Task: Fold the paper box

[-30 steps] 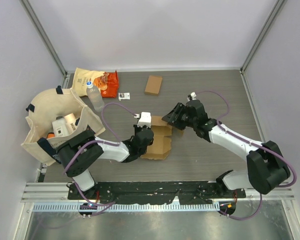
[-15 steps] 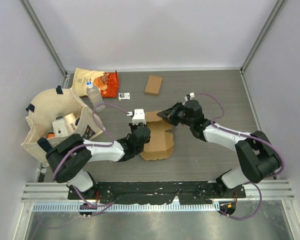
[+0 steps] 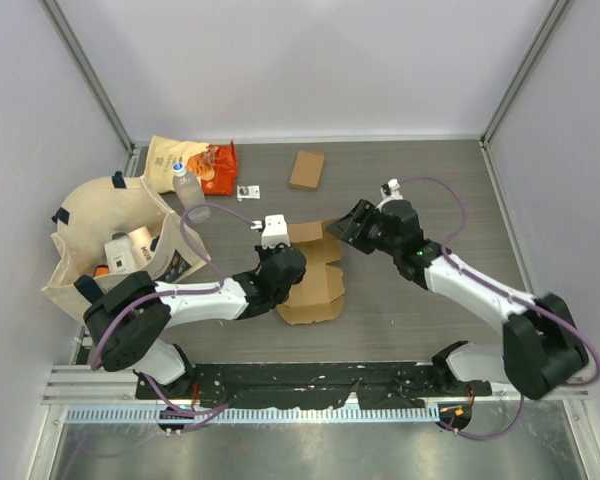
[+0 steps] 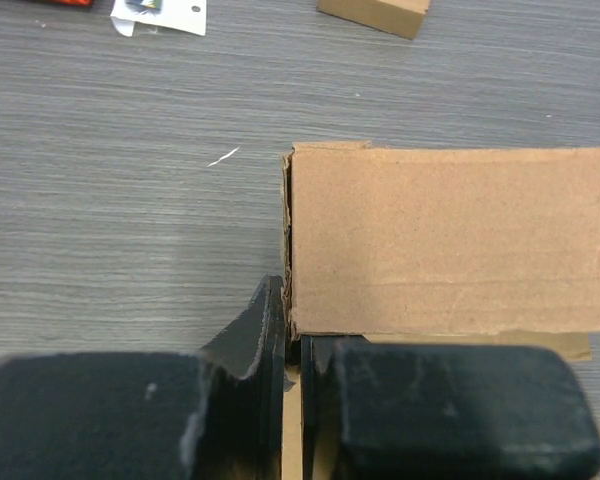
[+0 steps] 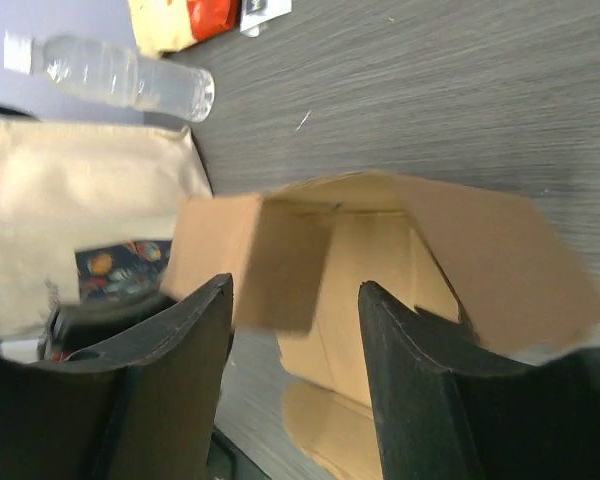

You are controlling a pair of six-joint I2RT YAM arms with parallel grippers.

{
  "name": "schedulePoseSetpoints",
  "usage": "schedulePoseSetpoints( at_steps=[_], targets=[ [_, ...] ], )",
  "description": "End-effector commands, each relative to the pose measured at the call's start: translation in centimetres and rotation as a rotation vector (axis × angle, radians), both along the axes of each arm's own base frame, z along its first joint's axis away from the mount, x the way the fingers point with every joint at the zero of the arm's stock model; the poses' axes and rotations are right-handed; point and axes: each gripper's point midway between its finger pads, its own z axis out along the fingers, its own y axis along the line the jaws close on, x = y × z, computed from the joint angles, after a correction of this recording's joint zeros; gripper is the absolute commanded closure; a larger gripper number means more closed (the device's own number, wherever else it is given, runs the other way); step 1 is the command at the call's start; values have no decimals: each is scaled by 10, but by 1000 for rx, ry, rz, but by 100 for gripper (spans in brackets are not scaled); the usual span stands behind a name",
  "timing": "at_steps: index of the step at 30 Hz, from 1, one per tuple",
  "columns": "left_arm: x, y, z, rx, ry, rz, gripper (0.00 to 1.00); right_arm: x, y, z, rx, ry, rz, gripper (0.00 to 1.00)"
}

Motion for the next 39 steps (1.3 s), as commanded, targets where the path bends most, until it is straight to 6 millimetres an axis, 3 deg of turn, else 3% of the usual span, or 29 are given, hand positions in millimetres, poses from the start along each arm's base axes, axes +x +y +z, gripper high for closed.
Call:
schedulePoseSetpoints(
  at_steps=[1, 3, 4, 5, 7, 9, 10, 12, 18, 22, 29, 39],
  targets=[
    [3, 10, 20, -44, -44, 88, 100, -29, -40, 1, -382, -192, 11, 41],
    [3, 8, 22, -60, -41, 76, 100, -42, -31, -8, -417, -217, 47, 49],
    [3, 7, 23, -63, -40, 72, 100, -44, -26, -11, -431, -235, 60, 63],
    [3, 6, 25, -68, -41, 68, 100, -44, -23, -13, -467, -252, 40, 67],
    [2, 6, 26, -69, -38, 67, 100, -41, -23, -27, -538, -237, 31, 88],
    [1, 7, 30, -79, -40, 68, 100, -33, -27, -33, -600, -236, -1, 98],
    [1, 8, 30, -76, -36, 66, 100, -29, -30, -42, -644, -221, -12, 99],
    [-1, 9, 33, -87, -41, 65, 100, -18, -38, -41, -701, -238, -57, 99],
    [-3, 11, 35, -100, -37, 64, 100, -6, -36, -55, -774, -226, -55, 99],
    [-4, 9, 35, -115, -33, 58, 100, -4, -17, -51, -672, -270, -28, 99],
    [-4, 10, 36, -120, -34, 61, 100, -4, 13, -23, -486, -324, -27, 99],
    [-5, 2, 36, -160, -23, 39, 100, -14, 37, -52, -420, -274, 30, 99]
  ],
)
